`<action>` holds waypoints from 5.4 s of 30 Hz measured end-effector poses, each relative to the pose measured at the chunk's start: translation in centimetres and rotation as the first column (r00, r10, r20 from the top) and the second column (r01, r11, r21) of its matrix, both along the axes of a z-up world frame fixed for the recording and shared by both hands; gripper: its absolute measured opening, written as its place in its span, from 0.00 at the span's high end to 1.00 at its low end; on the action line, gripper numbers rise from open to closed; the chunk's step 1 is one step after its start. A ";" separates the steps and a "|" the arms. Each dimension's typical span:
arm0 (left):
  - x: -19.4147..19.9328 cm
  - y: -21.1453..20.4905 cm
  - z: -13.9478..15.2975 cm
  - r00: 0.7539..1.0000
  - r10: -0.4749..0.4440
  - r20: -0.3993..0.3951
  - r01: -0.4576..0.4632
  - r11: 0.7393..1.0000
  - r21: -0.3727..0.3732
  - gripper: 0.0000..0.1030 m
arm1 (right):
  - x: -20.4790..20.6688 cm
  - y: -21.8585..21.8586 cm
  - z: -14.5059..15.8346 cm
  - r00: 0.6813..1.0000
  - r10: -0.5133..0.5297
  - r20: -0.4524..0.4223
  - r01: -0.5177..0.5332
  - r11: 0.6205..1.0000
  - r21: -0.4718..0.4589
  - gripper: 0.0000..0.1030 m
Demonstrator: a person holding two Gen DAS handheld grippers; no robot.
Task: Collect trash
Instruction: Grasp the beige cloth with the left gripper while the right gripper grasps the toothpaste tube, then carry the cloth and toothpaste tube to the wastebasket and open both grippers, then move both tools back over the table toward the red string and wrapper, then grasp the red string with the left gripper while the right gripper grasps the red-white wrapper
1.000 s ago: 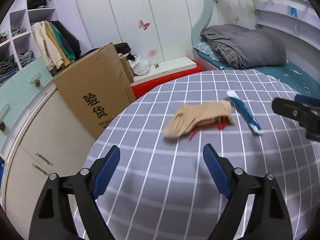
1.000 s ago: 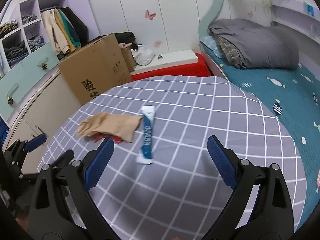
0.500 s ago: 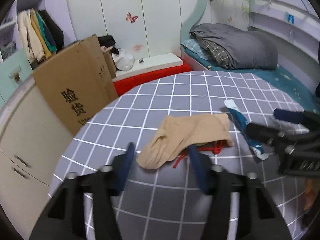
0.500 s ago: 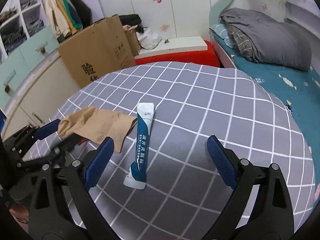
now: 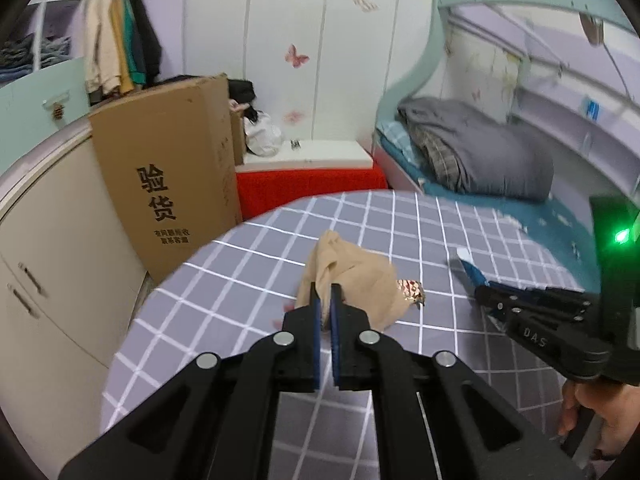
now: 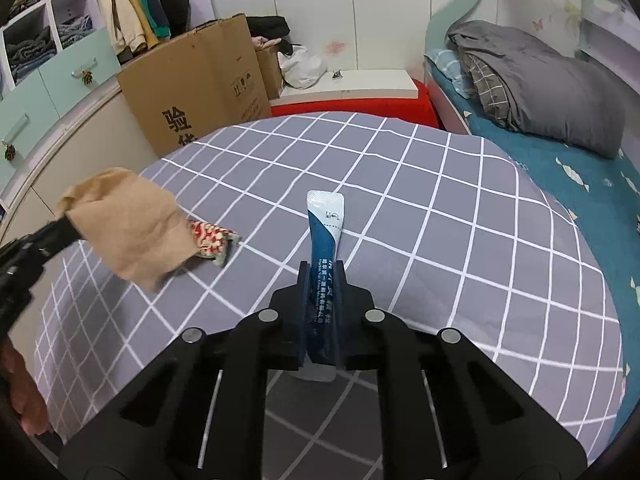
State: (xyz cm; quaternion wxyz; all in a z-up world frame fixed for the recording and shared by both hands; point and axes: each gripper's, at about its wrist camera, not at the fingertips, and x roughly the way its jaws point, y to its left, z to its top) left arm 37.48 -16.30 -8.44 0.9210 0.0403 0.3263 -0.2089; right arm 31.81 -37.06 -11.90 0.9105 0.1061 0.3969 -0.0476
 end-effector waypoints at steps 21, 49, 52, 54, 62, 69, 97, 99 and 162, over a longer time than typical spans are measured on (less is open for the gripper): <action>-7.6 18.4 5.1 0.983 0.177 0.044 -0.167 0.970 -0.179 0.96 | -1.9 18.0 7.7 0.962 0.258 0.093 -0.262 0.965 0.025 0.89; -4.9 45.4 -9.1 0.738 0.630 -0.242 -0.648 0.762 0.005 0.96 | 5.4 49.8 -5.5 0.758 0.643 -0.110 -0.627 0.765 0.148 0.68; -4.7 45.7 -9.9 0.731 0.636 -0.248 -0.652 0.758 0.022 0.96 | 5.3 50.1 -6.0 0.765 0.632 -0.123 -0.625 0.775 0.091 0.48; -4.4 45.8 -10.3 0.728 0.634 -0.261 -0.652 0.758 0.023 0.96 | 5.1 49.8 -5.7 0.764 0.636 -0.111 -0.630 0.772 0.086 0.48; -3.7 44.6 -11.0 0.735 0.620 -0.274 -0.638 0.769 0.031 0.96 | 5.7 48.4 -5.9 0.793 0.599 -0.110 -0.586 0.800 0.129 0.47; -3.2 43.5 -10.9 0.738 0.616 -0.274 -0.631 0.775 0.041 0.96 | 5.8 47.8 -5.7 0.805 0.585 -0.095 -0.571 0.809 0.143 0.46; -3.8 40.1 -5.7 0.749 0.634 -0.190 -0.642 0.766 0.024 0.29 | 4.3 42.6 0.0 0.875 0.479 0.068 -0.483 0.860 0.161 0.41; -4.1 38.6 -4.4 0.767 0.619 -0.171 -0.627 0.779 0.007 0.29 | 3.8 41.0 1.2 0.880 0.467 0.090 -0.475 0.866 0.154 0.41; 1.5 12.7 -1.4 0.956 0.250 -0.150 -0.263 0.962 -0.069 0.94 | 6.6 10.8 -0.7 0.979 0.199 -0.052 -0.204 0.972 -0.115 0.80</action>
